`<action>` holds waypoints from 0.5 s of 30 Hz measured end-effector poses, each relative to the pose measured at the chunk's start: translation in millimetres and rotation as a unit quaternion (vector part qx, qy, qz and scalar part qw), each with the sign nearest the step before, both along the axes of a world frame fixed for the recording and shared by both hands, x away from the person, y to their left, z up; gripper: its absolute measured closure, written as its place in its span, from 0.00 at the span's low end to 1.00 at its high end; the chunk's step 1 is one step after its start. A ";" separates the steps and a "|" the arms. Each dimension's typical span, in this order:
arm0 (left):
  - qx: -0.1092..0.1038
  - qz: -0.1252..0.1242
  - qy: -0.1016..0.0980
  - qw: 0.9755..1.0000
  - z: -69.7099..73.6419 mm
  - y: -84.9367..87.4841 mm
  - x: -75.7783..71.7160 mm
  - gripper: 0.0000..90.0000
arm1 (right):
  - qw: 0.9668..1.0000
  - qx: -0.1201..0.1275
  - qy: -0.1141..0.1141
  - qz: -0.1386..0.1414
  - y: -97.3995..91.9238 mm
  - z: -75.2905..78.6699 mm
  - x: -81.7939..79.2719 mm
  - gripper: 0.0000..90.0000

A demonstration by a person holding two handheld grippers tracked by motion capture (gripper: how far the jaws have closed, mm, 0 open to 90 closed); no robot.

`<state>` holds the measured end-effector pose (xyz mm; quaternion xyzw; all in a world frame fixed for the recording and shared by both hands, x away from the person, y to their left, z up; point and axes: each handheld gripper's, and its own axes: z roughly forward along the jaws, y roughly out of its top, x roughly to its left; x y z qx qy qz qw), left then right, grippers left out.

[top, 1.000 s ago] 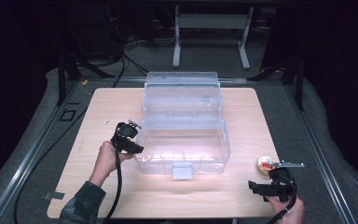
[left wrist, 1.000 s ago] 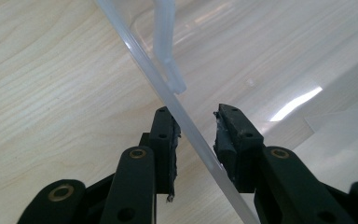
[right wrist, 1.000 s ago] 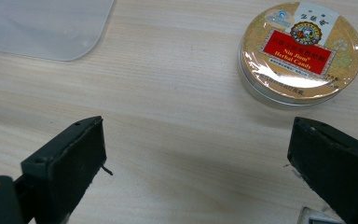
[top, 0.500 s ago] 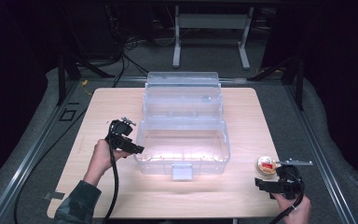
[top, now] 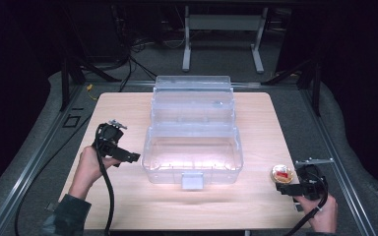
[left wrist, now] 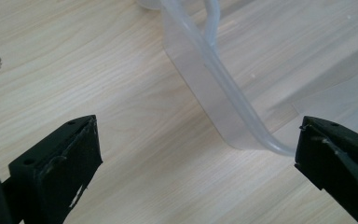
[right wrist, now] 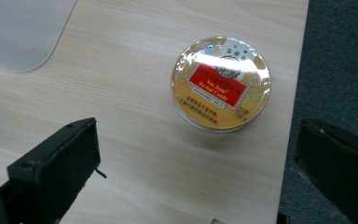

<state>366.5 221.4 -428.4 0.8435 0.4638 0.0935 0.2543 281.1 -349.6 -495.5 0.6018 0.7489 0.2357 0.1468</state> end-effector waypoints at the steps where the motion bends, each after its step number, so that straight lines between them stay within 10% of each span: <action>1: -0.004 0.003 0.000 1.000 -1.1 3.9 -1.8 0.00 | 1.000 -0.008 0.001 -0.002 -0.5 0.6 2.4 0.00; 15: 0.002 0.029 0.005 1.000 -29.7 31.7 -23.6 0.00 | 0.999 -0.027 0.040 0.018 -7.4 -9.9 44.0 0.03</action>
